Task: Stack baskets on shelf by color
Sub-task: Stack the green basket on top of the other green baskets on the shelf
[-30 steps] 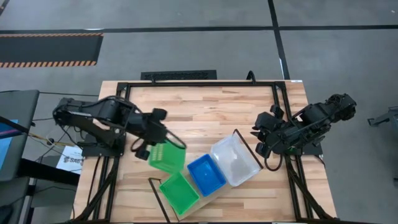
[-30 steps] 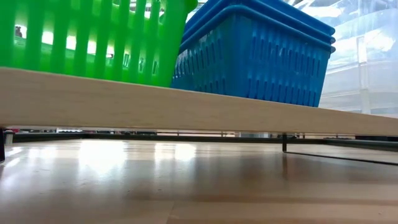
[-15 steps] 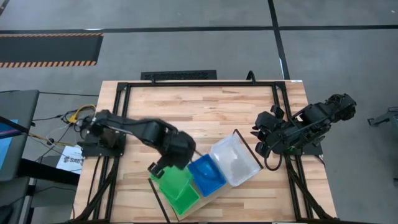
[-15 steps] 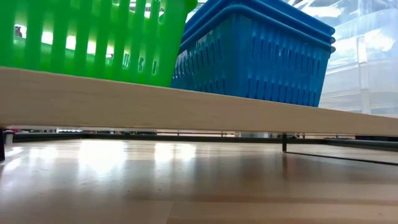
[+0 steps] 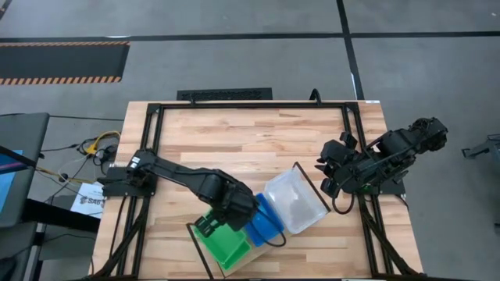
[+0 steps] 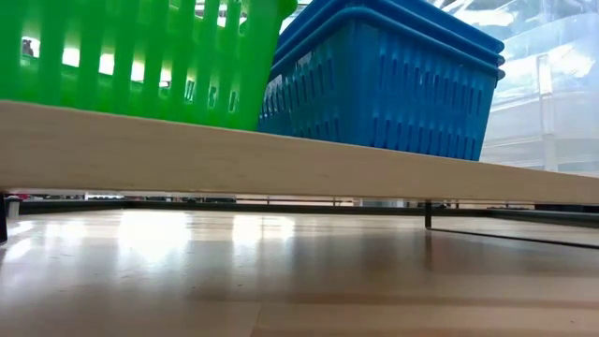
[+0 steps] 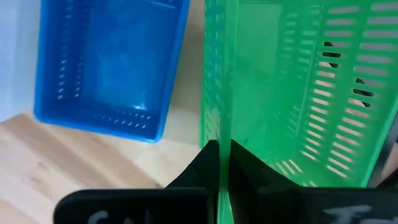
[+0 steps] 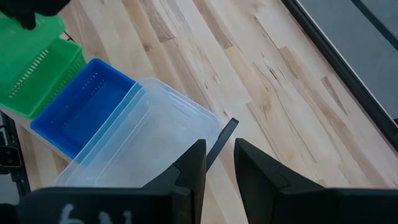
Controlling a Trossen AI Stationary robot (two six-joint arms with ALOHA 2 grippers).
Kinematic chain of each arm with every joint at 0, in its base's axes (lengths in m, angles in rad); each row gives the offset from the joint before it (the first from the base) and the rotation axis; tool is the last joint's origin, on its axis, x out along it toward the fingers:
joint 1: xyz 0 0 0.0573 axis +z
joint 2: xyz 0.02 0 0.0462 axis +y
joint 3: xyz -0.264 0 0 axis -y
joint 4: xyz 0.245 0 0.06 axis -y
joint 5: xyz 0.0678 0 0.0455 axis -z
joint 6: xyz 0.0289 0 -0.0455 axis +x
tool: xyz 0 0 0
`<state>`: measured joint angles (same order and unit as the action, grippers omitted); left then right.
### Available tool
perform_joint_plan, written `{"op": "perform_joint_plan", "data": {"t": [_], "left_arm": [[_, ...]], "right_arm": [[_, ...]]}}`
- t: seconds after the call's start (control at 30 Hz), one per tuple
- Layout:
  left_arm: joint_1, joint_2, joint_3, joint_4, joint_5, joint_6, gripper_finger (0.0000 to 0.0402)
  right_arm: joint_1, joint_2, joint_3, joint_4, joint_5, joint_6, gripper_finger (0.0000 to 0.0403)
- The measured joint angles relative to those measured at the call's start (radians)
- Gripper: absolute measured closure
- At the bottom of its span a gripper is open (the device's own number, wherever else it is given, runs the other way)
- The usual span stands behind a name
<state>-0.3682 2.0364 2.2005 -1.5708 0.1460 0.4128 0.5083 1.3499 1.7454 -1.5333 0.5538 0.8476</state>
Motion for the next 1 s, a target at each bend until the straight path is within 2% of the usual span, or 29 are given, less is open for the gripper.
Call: {"op": "perform_joint_plan", "data": {"t": [0.23,1.0], "left_arm": [[-0.002,0.014,-0.028,0.029,0.064,0.03,0.0401],[0.0,0.046,-0.046,0.047,0.093,0.071,0.039]], "right_arm": [[0.003,0.0,0.0,-0.004,-0.002,-0.007,0.0297],[0.003,0.0,0.0,-0.007,-0.007,-0.009,0.0297]]}}
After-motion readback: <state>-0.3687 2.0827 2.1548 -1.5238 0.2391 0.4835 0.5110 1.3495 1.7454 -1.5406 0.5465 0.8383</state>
